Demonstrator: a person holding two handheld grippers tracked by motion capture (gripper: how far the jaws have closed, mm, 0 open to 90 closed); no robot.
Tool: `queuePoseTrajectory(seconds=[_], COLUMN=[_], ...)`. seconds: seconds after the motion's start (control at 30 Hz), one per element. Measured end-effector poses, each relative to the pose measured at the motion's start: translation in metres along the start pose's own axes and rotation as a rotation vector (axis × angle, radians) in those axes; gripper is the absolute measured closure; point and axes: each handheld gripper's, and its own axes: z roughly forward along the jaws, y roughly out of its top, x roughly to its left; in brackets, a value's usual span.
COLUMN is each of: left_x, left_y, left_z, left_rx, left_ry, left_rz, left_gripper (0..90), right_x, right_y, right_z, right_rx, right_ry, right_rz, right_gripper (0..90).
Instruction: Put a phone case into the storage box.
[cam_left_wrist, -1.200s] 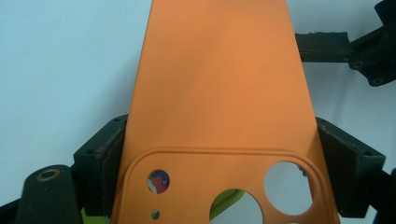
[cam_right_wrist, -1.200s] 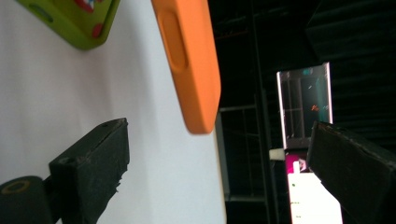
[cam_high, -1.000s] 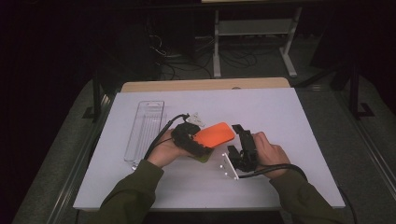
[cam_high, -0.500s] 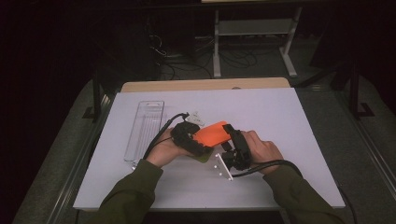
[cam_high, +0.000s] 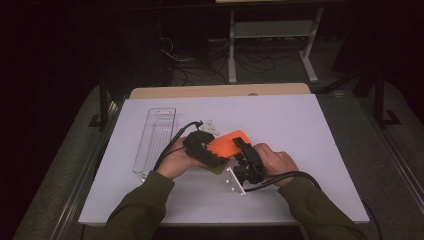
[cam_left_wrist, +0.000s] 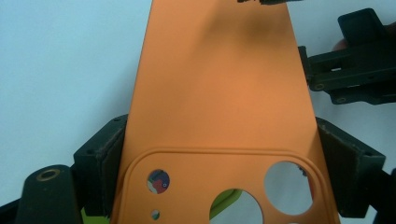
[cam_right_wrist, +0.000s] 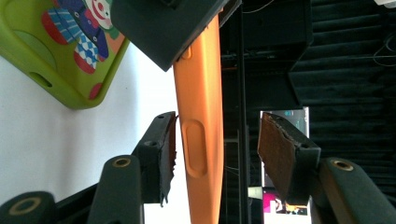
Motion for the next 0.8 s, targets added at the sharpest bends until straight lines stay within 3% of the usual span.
queuePoseTrajectory(seconds=[0.23,0.3,0.8], left_x=[0.0001,0.0013,0.0009], left_y=[0.0002,0.0005,0.0003], left_z=[0.0001,-0.0012,-0.0002], left_rx=[0.001,0.019,0.010], left_ry=[0.000,0.000,-0.003], left_rz=[0.006,0.030,0.018], left_gripper=[15.6,15.7,15.6], right_x=[0.0011,0.0015,0.0040], right_y=[-0.0006,-0.0003,0.0018], right_z=[0.0004,0.0004,-0.0006], right_rx=[0.003,0.003,-0.001], right_ry=[-0.003,0.002,0.027], right_rz=[0.003,0.000,-0.035], right_gripper=[56.2,58.4,71.8])
